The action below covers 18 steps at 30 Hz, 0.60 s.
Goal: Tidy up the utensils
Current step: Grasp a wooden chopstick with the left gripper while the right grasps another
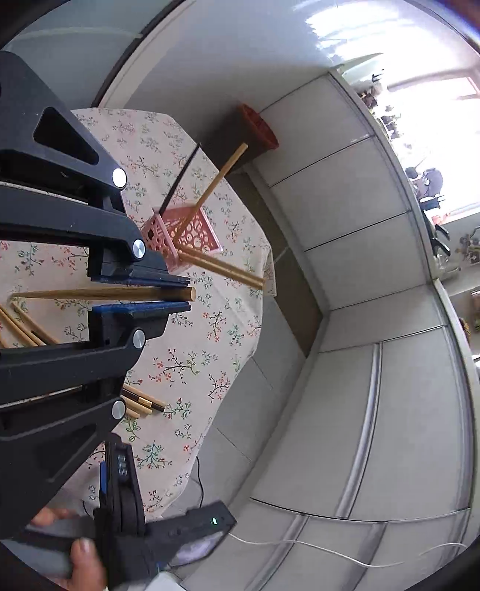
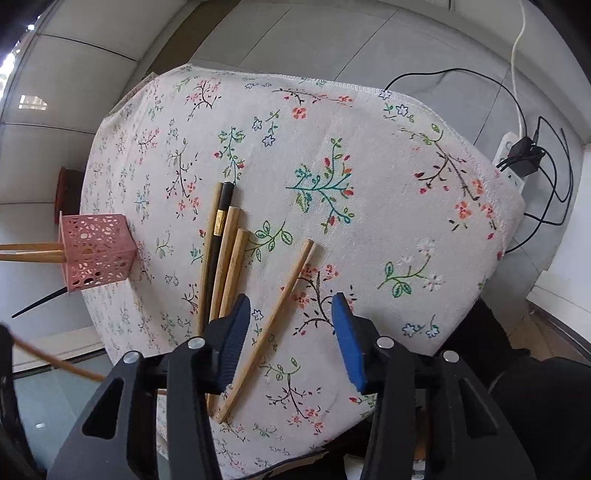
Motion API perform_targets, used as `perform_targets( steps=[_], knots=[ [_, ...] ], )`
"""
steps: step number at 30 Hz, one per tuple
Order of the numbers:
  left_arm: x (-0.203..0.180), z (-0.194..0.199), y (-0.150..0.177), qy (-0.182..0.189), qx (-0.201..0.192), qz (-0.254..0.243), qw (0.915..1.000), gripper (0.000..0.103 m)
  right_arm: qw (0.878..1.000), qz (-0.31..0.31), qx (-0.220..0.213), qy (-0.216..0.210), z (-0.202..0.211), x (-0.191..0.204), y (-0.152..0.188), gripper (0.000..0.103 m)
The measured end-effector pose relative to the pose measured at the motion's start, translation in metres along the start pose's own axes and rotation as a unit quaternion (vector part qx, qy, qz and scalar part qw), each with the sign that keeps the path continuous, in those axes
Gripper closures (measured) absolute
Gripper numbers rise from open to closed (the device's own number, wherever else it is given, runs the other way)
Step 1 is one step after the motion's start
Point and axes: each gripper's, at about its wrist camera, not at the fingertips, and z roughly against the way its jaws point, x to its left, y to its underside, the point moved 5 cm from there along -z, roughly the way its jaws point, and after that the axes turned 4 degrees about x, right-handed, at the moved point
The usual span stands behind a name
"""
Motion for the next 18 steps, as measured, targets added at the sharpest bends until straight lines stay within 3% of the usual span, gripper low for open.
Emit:
perform_targets(
  steps=[2,4,5,6,12,18],
  knots=[
    [0.010,0.020,0.001,0.003,-0.019,0.013,0.9997,0.096,1.000,-0.001,0.012,0.010,-0.015,0.006,0.007,0.069],
    [0.019,0.031,0.001,0.007,-0.034,0.025,0.9991,0.096,1.000,0.007,-0.010,0.019,-0.017,0.012,0.011,0.072],
    [0.023,0.036,0.001,0.008,-0.039,0.030,0.9987,0.096,1.000,0.008,-0.002,0.020,-0.022,0.015,0.012,0.088],
    [0.025,0.040,0.001,0.009,-0.043,0.033,0.9985,0.096,1.000,0.000,-0.003,0.019,-0.026,0.015,0.013,0.092],
    [0.045,0.045,0.008,0.022,-0.044,0.065,0.9967,0.096,0.999,0.006,-0.047,0.011,-0.025,0.027,0.006,0.096],
    [0.066,0.051,0.009,0.041,-0.048,0.100,0.9929,0.096,0.996,0.051,-0.078,-0.005,-0.008,0.047,0.009,0.097]
  ],
)
